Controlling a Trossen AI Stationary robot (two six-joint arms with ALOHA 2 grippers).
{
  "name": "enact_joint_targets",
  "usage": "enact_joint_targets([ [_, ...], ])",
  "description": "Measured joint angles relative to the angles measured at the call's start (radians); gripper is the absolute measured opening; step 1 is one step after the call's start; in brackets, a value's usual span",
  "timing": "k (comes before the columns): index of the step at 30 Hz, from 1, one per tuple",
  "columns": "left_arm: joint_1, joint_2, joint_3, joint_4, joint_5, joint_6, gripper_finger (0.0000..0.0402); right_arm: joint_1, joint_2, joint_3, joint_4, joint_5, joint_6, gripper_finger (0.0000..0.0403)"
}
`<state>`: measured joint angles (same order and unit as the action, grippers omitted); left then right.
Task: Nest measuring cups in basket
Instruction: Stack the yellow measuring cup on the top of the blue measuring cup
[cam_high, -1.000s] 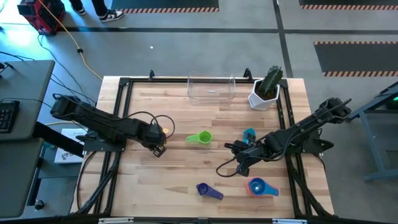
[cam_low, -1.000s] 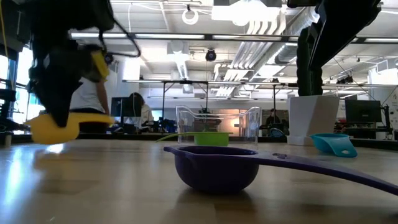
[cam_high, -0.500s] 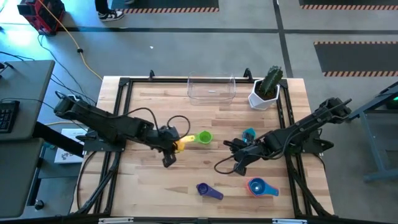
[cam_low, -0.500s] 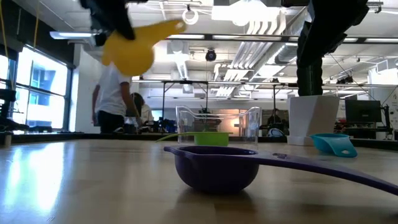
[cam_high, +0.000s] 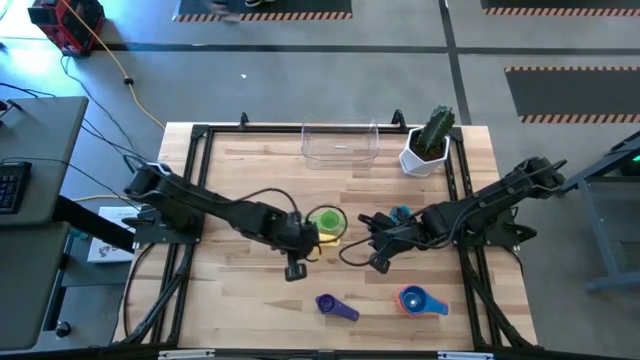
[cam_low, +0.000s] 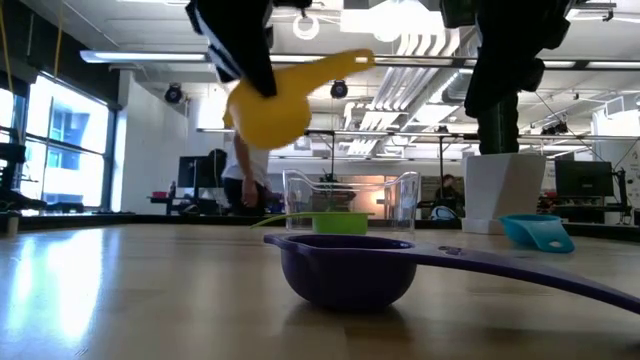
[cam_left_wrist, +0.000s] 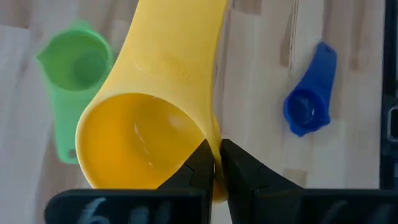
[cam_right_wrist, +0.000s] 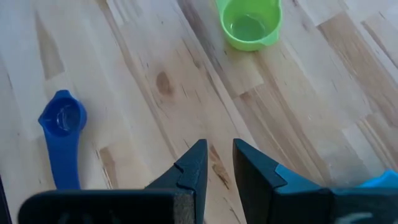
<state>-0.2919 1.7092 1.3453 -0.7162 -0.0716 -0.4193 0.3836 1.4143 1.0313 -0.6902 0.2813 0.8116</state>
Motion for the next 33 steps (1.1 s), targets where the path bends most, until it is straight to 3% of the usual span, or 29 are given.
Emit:
enact_joint_targets([
  [17,-0.041,0.173,-0.001,0.005,0.036,0.073,0.0016,-0.011,0.000,0.000,0.000,0.000,0.000,0.0068],
  [33,-0.052,0.227,-0.002,0.013,0.036,0.196,0.0019,-0.011,0.000,0.000,0.003,0.000,0.000,0.0068],
])
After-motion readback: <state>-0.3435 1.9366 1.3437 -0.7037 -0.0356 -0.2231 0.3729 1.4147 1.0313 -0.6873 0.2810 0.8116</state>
